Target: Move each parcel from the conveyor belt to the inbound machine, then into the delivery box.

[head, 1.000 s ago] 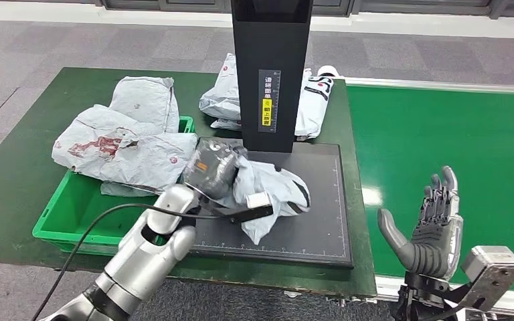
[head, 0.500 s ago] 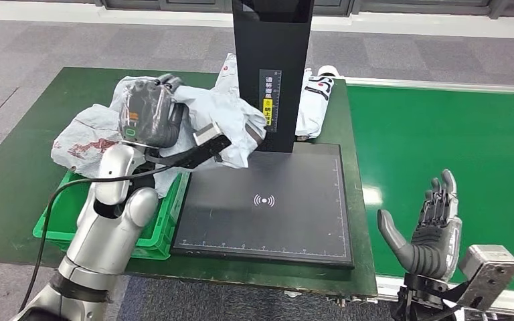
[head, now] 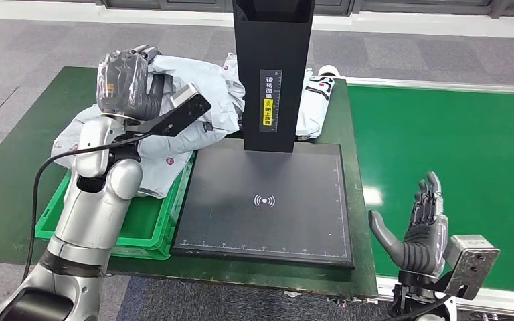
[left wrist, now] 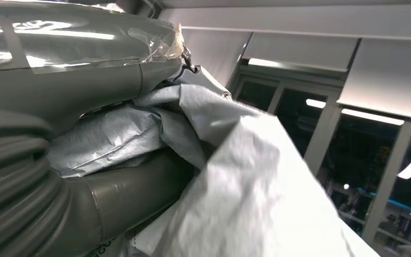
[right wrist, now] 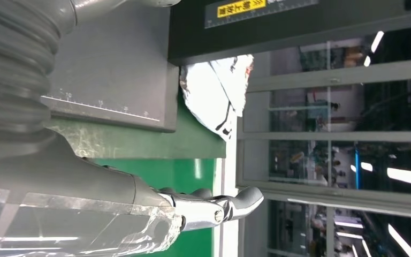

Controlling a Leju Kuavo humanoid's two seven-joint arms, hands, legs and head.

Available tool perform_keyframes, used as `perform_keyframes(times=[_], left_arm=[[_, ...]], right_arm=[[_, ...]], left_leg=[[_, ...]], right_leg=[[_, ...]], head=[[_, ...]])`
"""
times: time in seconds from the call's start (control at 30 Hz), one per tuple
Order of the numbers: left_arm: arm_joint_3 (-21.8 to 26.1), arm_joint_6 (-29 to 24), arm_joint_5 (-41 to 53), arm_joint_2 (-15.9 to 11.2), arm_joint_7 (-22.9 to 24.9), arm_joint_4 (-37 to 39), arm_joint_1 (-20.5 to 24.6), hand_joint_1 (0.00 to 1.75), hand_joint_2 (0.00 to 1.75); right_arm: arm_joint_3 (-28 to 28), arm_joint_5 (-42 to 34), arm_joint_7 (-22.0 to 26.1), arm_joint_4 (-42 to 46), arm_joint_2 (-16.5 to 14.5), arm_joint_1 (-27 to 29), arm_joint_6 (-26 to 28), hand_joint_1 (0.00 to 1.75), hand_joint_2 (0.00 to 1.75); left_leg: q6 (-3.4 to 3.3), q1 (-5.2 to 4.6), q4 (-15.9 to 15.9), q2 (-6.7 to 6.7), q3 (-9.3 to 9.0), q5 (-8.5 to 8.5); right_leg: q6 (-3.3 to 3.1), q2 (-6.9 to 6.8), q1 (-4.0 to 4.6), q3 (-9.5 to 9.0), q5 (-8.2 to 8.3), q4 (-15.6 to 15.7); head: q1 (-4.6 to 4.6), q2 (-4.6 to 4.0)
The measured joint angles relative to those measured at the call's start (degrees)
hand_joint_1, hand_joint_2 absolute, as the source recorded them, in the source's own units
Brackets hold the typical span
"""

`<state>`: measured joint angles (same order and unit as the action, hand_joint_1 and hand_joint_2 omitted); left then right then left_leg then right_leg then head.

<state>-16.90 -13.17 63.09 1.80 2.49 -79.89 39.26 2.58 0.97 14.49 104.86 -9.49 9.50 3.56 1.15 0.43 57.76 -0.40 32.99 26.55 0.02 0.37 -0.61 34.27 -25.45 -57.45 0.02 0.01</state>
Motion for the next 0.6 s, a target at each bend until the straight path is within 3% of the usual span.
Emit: perform_keyframes(times=[0.17, 0.47, 0.6], left_arm=[[0.9, -0.1, 2.5, -0.6, 2.3, 2.8, 4.5, 1.75, 1.75], [1.1, -0.2, 3.0, -0.7, 2.6, 3.1, 5.0, 1.75, 1.75], [1.6, -0.6, 4.9, -1.3, 3.8, 4.8, 7.3, 1.75, 1.75]], right_arm=[[0.0, 0.3, -0.3, -2.0, 0.5, -1.4, -0.5, 0.0, 1.75], [0.0, 0.3, -0.3, -2.1, 0.5, -1.5, -0.6, 0.0, 1.75], [0.0, 0.3, -0.3, -2.9, 0.7, -1.8, -0.6, 0.0, 1.75]], left_leg=[[0.0, 0.0, 0.0, 0.0, 0.01, -0.03], [0.01, 0.0, 0.0, 0.0, 0.01, -0.04], [0.02, 0.0, 0.0, 0.0, 0.01, -0.07]], right_leg=[[0.01, -0.01, 0.01, 0.0, 0.05, 0.0], [0.0, -0.01, 0.01, 0.0, 0.06, 0.0], [0.0, -0.02, 0.01, 0.0, 0.07, 0.0]], head=[[0.01, 0.01], [0.0, 0.01], [0.0, 0.01]])
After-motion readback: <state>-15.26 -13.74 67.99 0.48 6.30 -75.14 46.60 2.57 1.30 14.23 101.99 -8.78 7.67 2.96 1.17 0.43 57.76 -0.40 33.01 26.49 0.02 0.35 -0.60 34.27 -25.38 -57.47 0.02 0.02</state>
